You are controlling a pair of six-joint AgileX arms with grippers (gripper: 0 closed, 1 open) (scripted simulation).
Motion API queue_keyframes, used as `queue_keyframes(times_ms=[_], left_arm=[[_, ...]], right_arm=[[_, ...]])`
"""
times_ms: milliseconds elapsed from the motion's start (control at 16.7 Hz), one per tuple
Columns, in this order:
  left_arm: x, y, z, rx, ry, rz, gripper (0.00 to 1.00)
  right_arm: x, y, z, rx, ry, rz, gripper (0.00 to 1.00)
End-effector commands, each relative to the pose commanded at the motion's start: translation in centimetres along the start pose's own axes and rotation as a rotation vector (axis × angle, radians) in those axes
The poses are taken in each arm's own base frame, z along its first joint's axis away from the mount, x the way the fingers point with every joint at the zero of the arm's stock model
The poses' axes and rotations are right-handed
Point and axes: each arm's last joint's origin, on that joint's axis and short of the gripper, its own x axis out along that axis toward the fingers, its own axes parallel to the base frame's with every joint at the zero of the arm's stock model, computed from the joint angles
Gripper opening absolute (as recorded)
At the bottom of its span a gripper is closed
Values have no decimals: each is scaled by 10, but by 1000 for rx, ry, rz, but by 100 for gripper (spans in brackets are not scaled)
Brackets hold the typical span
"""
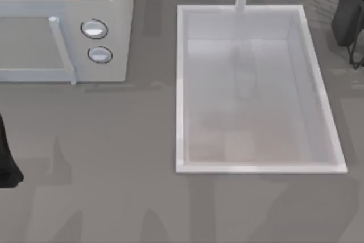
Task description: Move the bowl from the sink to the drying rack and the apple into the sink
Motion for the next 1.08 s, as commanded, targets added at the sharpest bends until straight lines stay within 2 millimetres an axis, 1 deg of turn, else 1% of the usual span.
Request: queue_keyframes(times_ms=[60,840,900,1080], left_arm=[[0,0,0,0,0,0,100],[0,0,0,0,0,0,100],[0,0,0,0,0,0,100],[0,0,0,0,0,0,100]], right_arm=[[0,0,0,0,0,0,0],[0,0,0,0,0,0,98],[0,0,0,0,0,0,100],[0,0,0,0,0,0,100]])
